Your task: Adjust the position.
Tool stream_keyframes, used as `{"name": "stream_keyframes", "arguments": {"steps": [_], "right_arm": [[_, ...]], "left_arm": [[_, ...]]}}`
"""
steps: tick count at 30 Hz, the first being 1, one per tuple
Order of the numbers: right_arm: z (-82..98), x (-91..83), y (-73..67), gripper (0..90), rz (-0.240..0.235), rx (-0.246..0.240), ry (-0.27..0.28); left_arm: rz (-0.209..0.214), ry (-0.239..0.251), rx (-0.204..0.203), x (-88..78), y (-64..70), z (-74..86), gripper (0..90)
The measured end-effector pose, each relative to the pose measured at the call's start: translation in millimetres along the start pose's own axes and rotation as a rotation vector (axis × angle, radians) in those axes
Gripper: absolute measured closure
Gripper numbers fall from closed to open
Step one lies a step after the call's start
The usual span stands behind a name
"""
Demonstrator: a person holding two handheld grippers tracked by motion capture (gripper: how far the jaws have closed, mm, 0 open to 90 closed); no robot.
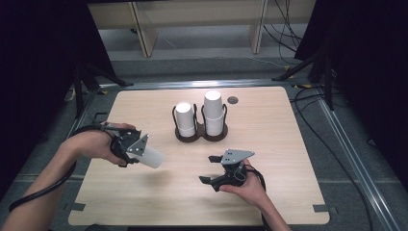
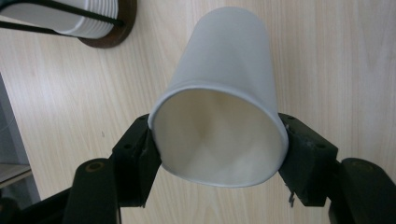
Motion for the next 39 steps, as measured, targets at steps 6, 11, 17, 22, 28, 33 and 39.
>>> {"name": "stream_keyframes", "arguments": {"steps": [6, 11, 17, 22, 28, 33, 39], "right_arm": [[0.7, 2.0, -0.5, 16.7, 0.001, -0.002, -0.002], [1.0, 2.0, 0.1, 16.8, 0.003, 0.000, -0.002], [1.5, 2.1, -1.8, 16.8, -0.005, 0.010, -0.010], [1.3, 4.3, -0.5, 16.8, -0.005, -0.012, 0.002], [1.1, 5.6, -1.2, 16.8, -0.010, 0.001, -0.005], [0.8, 7.1, -0.6, 16.8, -0.013, -0.003, -0.004], [0.9, 8.8, 0.6, 16.8, -0.012, -0.010, -0.012]], "left_arm": [[0.030, -0.076, 0.028, -3.4, -1.2, 2.1, 35.2], [0.055, -0.133, 0.040, -0.5, -0.5, 6.5, 35.3], [0.080, -0.172, 0.052, 2.8, 6.3, 8.3, 35.3], [0.084, -0.197, 0.050, 5.6, 8.9, 10.2, 35.3], [0.089, -0.232, 0.049, 8.7, 11.1, 12.9, 35.3], [0.090, -0.257, 0.047, 10.7, 12.6, 15.2, 35.2], [0.093, -0.276, 0.042, 11.2, 13.1, 16.7, 35.2]]}}
Point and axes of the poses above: each handheld gripper's, and its own axes: x roughly forward along the jaws, z roughly out of its underside, y roughly to its right, the point moved 2 cm from there along x, roughly forward along the jaws, and after that the axes turned 2 degrees about y, right-handed, at the moved point
